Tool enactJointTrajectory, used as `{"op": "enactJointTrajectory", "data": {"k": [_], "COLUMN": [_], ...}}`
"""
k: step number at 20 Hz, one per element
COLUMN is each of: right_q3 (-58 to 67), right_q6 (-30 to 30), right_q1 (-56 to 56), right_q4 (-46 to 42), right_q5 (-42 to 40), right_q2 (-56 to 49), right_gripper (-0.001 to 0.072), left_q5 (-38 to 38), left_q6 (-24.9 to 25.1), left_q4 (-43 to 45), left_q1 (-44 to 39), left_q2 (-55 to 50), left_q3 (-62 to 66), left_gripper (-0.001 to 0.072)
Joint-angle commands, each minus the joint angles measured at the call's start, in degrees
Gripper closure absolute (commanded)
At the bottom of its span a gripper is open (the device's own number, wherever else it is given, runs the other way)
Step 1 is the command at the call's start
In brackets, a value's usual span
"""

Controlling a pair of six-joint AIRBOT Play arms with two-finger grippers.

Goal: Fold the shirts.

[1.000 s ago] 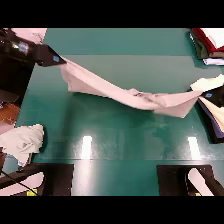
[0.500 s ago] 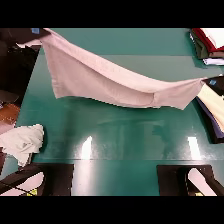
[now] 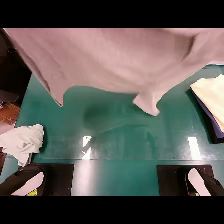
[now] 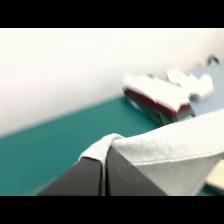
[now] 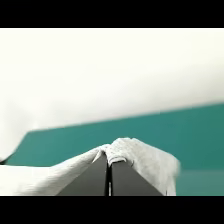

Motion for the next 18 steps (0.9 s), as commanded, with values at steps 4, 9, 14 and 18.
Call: {"op": "enactJointTrajectory", "data": {"k": [4,9,14,18], "right_q3": [16.79,25.83,17.05,4.63], "right_q6": [3.28,7.39,11.37,13.16], "right_q1": [0.13,0.13,0.15,1.95], "right_q4": [-19.10,-23.21,-23.06,-23.28], "right_q5": [-0.48,13.29,27.12,34.10], "right_q2": [3.50,-0.17,-7.65,-16.68], "right_gripper": [0.0701,0.0701,0.0702,0.0701], "left_q5": [8.28,2.75,-3.74,-13.55], "left_q6": [-0.09,-0.57,-5.22,-5.05], "left_q4": [5.42,5.88,10.99,11.65], "left_q1": [0.02,0.02,0.02,0.02], "left_q2": [11.17,12.81,9.49,-2.60], "left_q3": [0.85,-0.52,-19.10,-32.65], "left_gripper": [0.0684,0.0685,0.0684,0.0684]}}
